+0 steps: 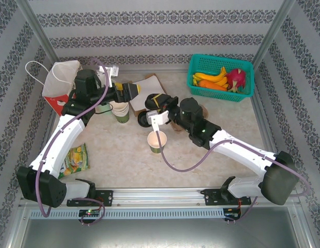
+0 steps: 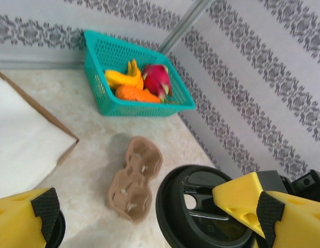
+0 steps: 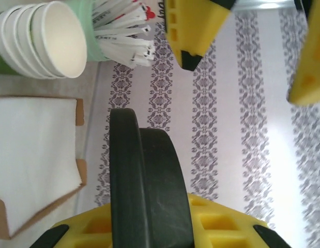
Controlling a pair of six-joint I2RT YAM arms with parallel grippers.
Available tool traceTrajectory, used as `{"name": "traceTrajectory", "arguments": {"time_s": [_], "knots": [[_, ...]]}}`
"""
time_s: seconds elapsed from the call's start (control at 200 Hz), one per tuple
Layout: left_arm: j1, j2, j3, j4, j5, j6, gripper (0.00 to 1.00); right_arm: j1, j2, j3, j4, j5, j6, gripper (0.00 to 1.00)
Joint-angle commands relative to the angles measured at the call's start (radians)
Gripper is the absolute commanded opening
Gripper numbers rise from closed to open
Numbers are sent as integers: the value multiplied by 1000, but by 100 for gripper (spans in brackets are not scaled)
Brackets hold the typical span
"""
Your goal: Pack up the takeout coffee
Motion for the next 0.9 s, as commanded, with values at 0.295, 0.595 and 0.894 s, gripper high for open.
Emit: {"name": "traceTrajectory", "arguments": {"time_s": [0.295,0.595,0.894], "knots": [[6,59,172,-413,87,350,96,17,31,-41,109,-76,-470,3],[-20,184,321,-677,87,503,76,22,66,-20,116,-113,-529,4],[-51,233,347,-710,99,582,54,20,65,-11,127,-204,-523,5]]}}
